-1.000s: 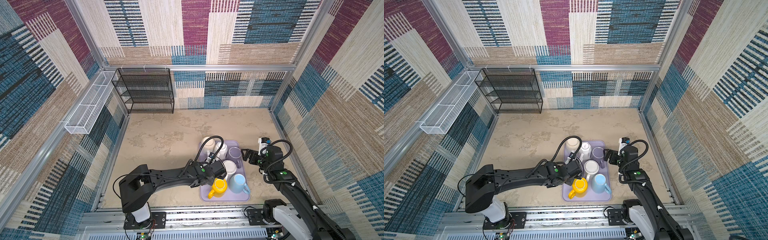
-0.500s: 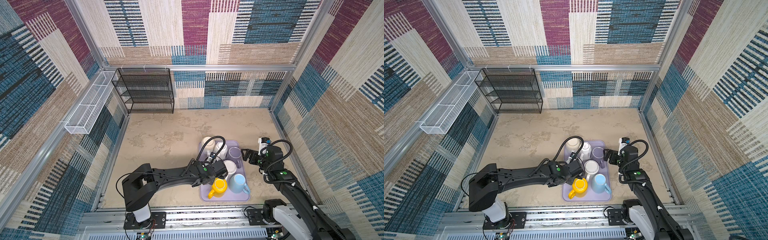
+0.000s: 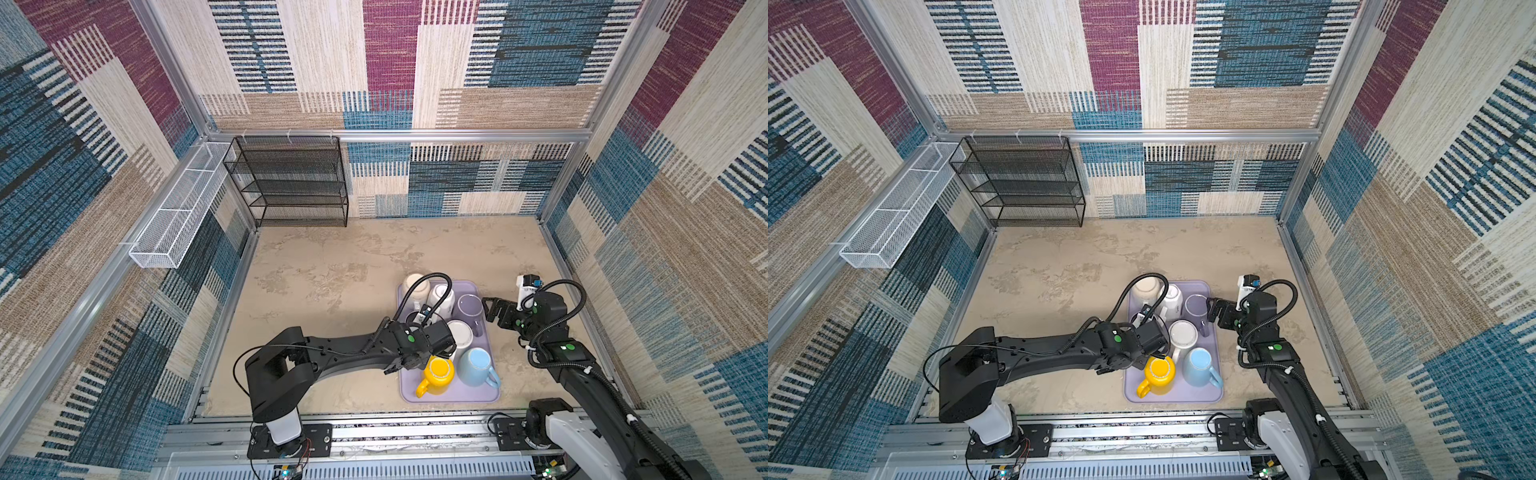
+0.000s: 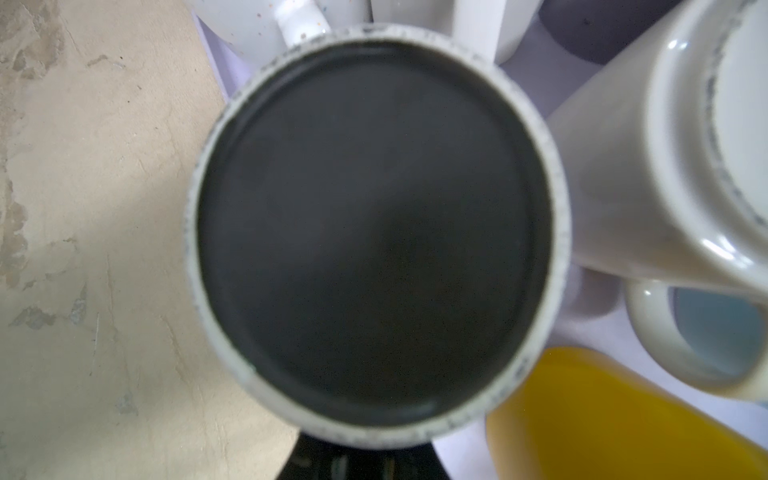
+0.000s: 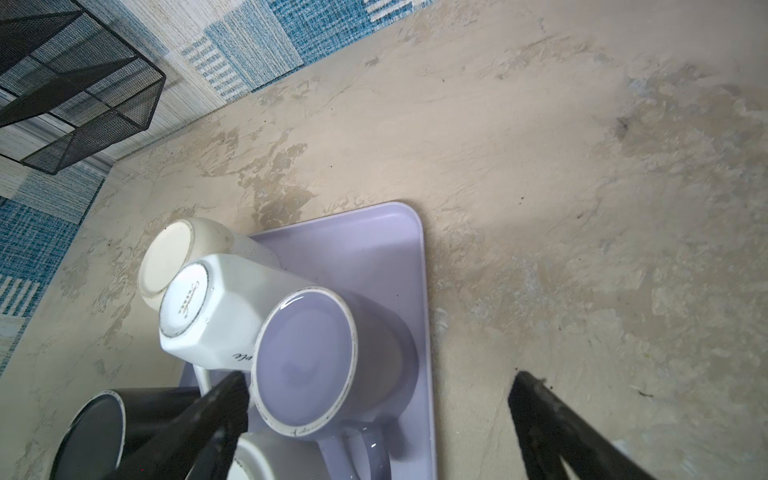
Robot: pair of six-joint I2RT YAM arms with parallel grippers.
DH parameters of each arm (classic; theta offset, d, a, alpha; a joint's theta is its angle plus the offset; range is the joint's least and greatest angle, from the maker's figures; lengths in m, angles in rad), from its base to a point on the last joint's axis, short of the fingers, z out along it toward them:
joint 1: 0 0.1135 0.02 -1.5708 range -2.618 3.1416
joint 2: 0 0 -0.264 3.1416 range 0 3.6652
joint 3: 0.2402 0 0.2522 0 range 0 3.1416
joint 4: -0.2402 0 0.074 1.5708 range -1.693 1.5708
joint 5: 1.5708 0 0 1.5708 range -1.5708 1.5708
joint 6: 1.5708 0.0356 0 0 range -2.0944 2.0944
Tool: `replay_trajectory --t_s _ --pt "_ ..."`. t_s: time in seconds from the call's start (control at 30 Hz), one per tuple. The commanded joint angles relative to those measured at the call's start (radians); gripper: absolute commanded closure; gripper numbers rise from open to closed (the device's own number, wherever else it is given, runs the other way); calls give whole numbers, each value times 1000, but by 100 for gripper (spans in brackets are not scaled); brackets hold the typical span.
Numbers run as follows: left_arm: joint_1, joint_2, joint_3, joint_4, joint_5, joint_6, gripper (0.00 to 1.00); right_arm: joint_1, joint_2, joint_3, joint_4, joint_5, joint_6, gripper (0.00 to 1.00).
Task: Turn the mug right side up
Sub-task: 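Lower the left gripper over the black mug and close on its rim, then lift the black mug with the left gripper while the right gripper approaches it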
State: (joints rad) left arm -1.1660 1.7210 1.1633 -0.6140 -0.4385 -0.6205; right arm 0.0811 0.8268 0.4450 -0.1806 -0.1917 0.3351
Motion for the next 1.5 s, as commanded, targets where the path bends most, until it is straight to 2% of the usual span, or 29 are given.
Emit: replay_trajectory --t_s 0.0,0.07,0.5,0.8,0.97,1.2,1.47 --pt "2 3 10 -24 -14 11 96 2 -2 4 17 -12 0 1" --pt "2 4 10 -23 -14 14 100 2 -3 6 16 -11 2 0" --pt "2 -63 -19 1 3 60 100 2 -12 0 22 -22 -1 1" --pt "17 -189 -112 110 34 104 100 2 -44 -9 28 6 -4 0" --pt "48 -317 -184 181 114 152 100 2 -111 -23 47 20 -8 0" --pt "121 -552 -313 316 269 242 100 2 -155 -28 89 -74 -10 0" --pt "234 -709 -380 460 460 274 100 2 -262 -57 212 -297 6 0"
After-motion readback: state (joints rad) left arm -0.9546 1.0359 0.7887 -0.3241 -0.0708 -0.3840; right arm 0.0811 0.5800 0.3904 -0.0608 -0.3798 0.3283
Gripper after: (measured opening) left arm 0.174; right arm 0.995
